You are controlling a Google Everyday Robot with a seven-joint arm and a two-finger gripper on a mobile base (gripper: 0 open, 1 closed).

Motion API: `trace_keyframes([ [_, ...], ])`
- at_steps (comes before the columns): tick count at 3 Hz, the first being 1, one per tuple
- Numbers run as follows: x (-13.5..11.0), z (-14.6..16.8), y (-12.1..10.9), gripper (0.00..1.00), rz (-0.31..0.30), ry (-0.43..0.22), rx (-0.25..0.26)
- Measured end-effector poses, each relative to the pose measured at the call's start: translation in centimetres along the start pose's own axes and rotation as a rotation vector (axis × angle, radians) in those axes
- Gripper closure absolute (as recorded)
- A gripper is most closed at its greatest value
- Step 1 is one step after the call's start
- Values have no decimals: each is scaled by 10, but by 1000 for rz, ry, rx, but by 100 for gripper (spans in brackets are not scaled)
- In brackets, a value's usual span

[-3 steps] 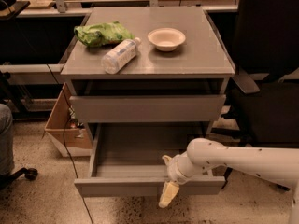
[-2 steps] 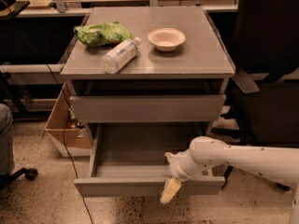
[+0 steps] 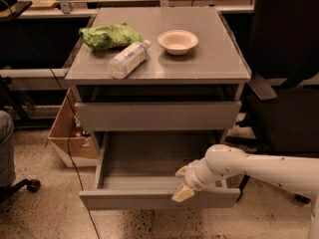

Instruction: Open middle drawer

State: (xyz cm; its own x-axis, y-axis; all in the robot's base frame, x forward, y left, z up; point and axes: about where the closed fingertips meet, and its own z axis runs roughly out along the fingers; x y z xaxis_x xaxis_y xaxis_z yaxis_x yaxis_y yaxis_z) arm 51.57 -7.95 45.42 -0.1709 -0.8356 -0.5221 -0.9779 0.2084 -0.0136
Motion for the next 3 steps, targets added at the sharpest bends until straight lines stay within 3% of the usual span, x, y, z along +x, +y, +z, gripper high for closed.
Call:
trace_keyframes([
  [2,15,5,12,89,28,20,-29],
  [3,19,7,20,100,41,24,-46],
])
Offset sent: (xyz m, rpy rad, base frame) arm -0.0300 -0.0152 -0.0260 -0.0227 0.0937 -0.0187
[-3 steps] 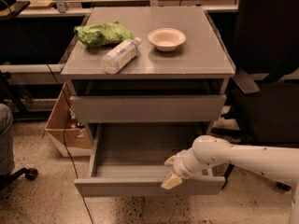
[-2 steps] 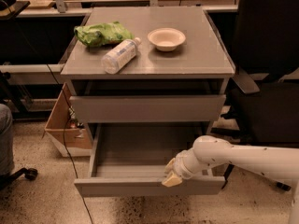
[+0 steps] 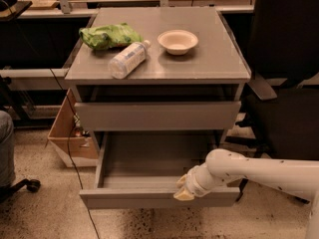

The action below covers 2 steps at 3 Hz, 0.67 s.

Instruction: Open middle drawer

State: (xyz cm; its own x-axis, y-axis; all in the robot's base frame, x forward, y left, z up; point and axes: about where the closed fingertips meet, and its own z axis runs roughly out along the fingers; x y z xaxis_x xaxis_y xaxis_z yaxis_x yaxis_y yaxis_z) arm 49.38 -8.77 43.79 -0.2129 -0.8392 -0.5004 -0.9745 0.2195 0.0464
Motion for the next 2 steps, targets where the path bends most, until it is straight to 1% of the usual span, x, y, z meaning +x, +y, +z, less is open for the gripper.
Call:
trace_keyframes([
  [1,9,-3,17,100,17,10,-24],
  [2,11,-11,36,82,21,20,-58],
])
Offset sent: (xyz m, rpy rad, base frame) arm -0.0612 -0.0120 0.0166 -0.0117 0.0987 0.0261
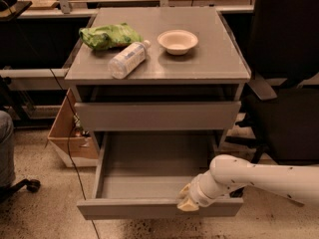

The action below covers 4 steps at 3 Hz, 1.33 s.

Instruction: Open middle drawer

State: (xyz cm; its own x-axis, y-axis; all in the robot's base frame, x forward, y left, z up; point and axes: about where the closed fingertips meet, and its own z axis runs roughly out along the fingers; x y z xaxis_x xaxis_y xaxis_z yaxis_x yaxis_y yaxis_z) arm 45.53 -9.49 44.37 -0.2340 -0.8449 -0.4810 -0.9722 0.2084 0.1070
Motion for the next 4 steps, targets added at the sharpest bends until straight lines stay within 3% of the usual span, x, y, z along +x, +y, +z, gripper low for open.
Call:
trace_keyframes([
  [3,7,-3,39,11,7,23,-75],
  [4,7,-3,39,0,7,23,-76],
])
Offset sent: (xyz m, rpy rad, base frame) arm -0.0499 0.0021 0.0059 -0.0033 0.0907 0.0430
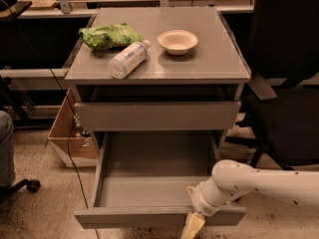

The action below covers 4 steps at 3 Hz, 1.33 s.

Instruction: Open middle drawer

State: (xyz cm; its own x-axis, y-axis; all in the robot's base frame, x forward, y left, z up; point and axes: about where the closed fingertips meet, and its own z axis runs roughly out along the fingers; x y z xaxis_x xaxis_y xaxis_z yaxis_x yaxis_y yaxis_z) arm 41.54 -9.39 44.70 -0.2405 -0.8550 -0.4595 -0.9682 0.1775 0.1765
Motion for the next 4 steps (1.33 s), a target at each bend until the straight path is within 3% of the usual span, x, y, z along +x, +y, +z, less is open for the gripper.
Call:
trace_keyframes([
  [1,6,-15,-12,0,22,-17,26],
  [2,27,-57,-43,0,68,-51,103],
  [3,60,-151,-97,0,88,-63,296],
  [4,66,-222,-128,0,67,-63,428],
])
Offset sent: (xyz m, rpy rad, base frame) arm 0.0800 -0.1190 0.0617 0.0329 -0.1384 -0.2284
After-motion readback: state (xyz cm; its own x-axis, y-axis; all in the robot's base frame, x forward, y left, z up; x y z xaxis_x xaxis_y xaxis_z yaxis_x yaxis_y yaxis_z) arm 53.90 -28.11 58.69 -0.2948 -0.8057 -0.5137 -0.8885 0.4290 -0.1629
